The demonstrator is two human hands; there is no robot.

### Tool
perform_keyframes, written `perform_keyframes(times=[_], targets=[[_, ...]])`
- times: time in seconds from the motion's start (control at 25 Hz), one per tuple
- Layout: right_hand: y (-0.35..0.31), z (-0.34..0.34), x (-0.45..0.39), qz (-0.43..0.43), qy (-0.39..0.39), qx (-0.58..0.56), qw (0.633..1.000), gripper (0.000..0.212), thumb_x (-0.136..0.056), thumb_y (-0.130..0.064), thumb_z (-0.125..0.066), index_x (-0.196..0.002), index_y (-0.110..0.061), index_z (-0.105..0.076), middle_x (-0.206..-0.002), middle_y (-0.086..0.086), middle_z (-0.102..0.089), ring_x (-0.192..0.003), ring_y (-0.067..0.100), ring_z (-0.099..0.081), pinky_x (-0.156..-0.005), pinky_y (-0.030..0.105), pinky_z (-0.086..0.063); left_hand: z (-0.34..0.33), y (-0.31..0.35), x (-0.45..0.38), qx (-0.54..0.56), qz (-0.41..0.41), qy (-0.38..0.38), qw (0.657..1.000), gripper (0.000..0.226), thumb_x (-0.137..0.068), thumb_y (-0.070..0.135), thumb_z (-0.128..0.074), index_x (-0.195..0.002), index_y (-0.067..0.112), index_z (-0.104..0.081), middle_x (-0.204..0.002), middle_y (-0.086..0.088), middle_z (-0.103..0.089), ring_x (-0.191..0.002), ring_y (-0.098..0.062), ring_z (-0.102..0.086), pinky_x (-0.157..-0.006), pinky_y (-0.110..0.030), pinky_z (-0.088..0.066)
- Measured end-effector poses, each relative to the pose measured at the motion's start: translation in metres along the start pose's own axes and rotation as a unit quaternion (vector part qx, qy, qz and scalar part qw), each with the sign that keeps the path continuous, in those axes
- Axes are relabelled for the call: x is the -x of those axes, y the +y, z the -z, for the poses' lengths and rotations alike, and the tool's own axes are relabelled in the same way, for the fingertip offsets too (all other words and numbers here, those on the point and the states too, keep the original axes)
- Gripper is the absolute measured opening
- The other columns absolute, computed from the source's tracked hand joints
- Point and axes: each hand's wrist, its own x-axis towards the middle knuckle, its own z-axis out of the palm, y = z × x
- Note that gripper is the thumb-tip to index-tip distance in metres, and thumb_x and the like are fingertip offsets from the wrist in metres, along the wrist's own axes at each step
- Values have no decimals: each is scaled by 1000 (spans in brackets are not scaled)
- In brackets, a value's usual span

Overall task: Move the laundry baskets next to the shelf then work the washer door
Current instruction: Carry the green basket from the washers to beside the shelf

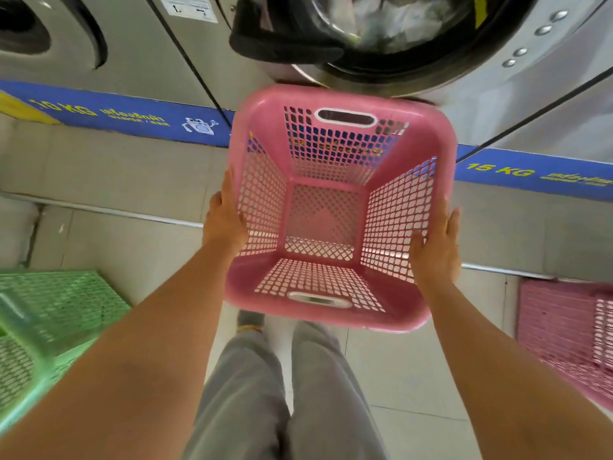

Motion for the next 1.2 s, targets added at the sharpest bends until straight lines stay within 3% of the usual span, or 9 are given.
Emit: perform_keyframes(times=[0.12, 0.52, 0.8, 0.96, 1.2], targets=[[6, -1, -2, 27, 10, -29, 999, 78, -91, -10, -45, -152, -38, -6, -162, 5, -11, -116, 43, -54, -76, 45, -50, -6, 0, 2, 1, 3, 25, 1000, 89, -87, 0, -46, -153, 34, 2, -138, -20, -40, -113, -45, -54, -92, -53, -44], [-11, -4, 54, 44, 0, -44, 998, 81, -86, -1, -47, -151, -37, -16, -158, 5, -23, -125, 38, -49, -85, 46, -48, 3, -55, 62, 47, 44, 63, 996, 82, -87, -1, -42, -154, 34, -10, -138, -18, -45, -113, -44, -55, -90, -52, -47], [-69, -43, 140, 109, -27, -17, 994, 80, -85, -4, -47, -151, -38, -17, -158, 0, -24, -116, 39, -55, -78, 46, -50, 32, -175, 129, 116, 101, 104, 983, 82, -85, 4, -42, -151, 41, -11, -125, -17, -51, -99, -40, -60, -81, -55, -54], [-106, -80, 202, 150, -44, -17, 988, 79, -85, -3, -46, -150, -38, -18, -158, -1, -25, -114, 38, -57, -80, 46, -50, 46, -262, 171, 134, 131, 131, 974, 85, -83, 1, -41, -151, 42, -12, -131, -16, -50, -91, -38, -62, -70, -45, -55], [-148, -149, 286, 174, -71, -11, 982, 75, -88, -6, -48, -150, -38, -20, -155, -7, -30, -114, 34, -58, -80, 37, -47, 61, -378, 218, 143, 170, 179, 958, 82, -85, -2, -43, -151, 39, -18, -140, -13, -48, -101, -38, -61, -70, -37, -46]])
